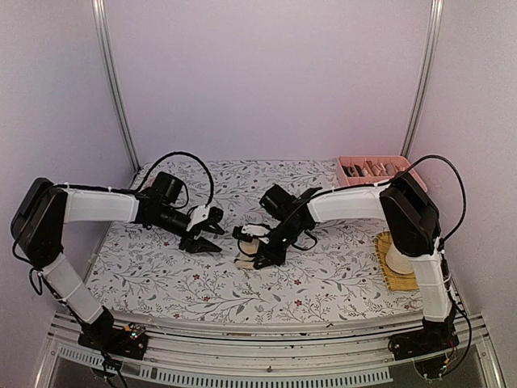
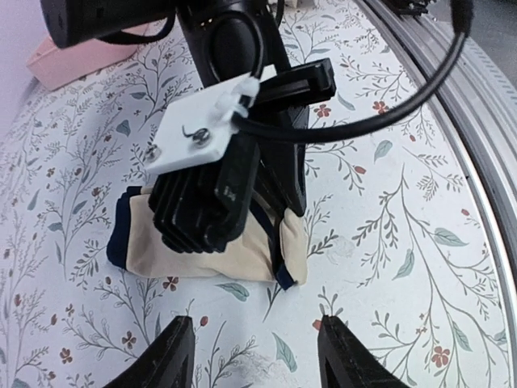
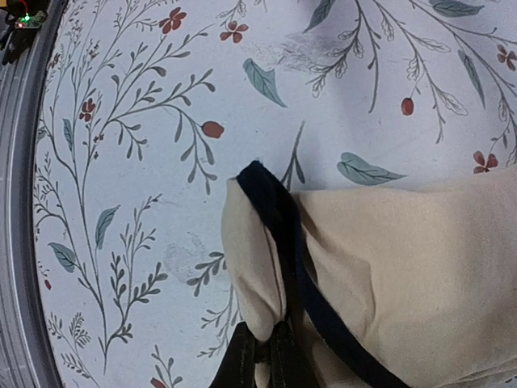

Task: Roll the underwear
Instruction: Roll the underwear at the center of the board.

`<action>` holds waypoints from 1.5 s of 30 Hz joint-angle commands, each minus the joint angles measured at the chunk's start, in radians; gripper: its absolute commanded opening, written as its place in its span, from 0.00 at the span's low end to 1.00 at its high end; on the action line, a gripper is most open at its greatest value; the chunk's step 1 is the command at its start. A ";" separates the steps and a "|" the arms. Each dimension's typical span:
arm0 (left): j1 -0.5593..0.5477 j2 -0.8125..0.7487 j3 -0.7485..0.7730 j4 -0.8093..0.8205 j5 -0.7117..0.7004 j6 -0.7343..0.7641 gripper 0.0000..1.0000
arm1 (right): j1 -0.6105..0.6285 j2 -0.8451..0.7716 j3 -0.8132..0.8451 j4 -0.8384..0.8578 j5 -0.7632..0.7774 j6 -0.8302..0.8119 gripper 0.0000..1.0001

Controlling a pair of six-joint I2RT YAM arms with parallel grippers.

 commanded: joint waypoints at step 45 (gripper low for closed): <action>-0.545 0.142 -0.379 0.867 -0.593 0.174 0.26 | -0.064 0.005 -0.142 -0.148 -0.259 0.327 0.04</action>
